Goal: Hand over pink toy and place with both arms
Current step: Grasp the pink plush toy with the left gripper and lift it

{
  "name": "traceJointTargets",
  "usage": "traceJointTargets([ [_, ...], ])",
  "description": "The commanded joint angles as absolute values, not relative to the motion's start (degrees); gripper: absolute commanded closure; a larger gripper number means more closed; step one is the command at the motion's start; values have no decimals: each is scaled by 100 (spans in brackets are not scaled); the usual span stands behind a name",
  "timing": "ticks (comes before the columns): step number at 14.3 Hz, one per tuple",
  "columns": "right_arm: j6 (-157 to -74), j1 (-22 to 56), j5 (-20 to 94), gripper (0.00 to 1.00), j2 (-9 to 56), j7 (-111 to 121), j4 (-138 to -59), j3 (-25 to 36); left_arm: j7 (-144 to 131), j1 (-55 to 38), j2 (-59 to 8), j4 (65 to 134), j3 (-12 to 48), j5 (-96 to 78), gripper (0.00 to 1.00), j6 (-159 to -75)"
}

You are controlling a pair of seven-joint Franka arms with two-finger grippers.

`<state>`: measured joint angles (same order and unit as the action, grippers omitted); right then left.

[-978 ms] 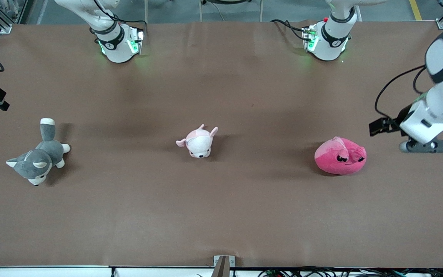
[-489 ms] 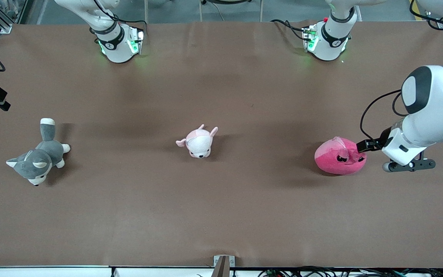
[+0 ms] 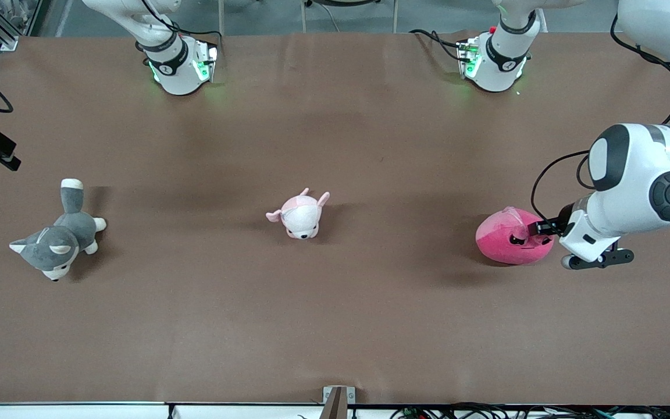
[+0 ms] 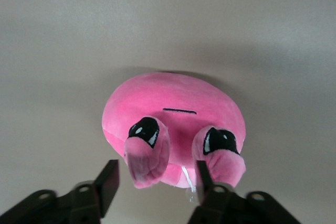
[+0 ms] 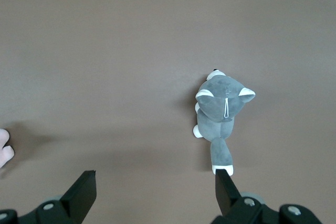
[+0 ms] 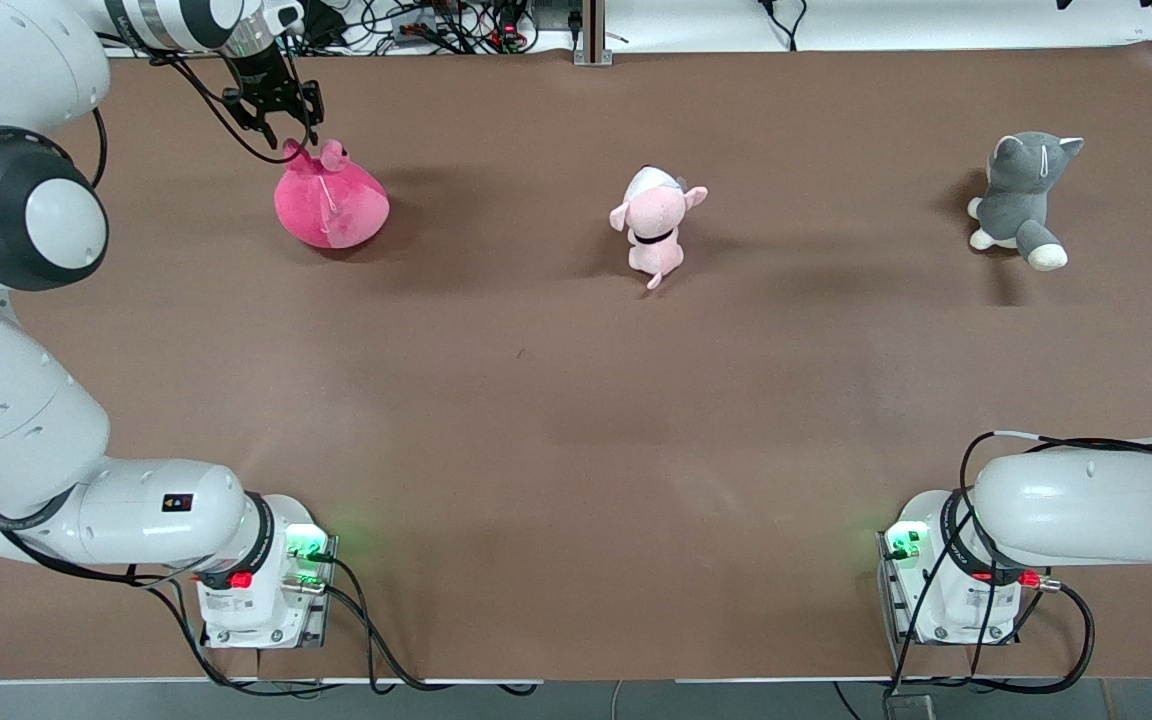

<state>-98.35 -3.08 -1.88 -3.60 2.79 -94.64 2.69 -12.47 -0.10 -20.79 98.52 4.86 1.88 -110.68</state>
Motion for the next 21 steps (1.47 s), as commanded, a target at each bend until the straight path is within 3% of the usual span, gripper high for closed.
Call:
traceJointTargets([
  [1, -9800, -264, -132, 0, -194, 298, -9439, 264, -1292, 17, -2214, 9817, 492, 114, 45, -11205],
  [4, -9782, -202, -141, 0, -193, 255, -9457, 264, -1301, 9, -2320, 9809, 492, 106, 58, -11267],
  [6, -9695, -54, -141, 0, -176, 229, -9475, 264, -1309, 18, -2312, 9809, 510, 71, 90, -11268],
  [7, -9703, -44, -132, 0, -176, 229, -9475, 264, -1223, -52, -2303, 9774, 510, -8, 100, -11215],
  [12, -9624, -9, -123, 0, -167, 246, -9475, 255, -1283, -26, -1856, 9519, 693, -412, 100, -10627],
  [16, -9554, 175, -80, 0, -176, 246, -9466, 255, -1913, -9, -1661, 9063, 1474, -605, 100, -10292],
  [21, -9308, 193, 1597, 0, -27, 229, -9457, 272, -2988, -167, -1696, 8263, 2485, -904, 100, -10091],
])
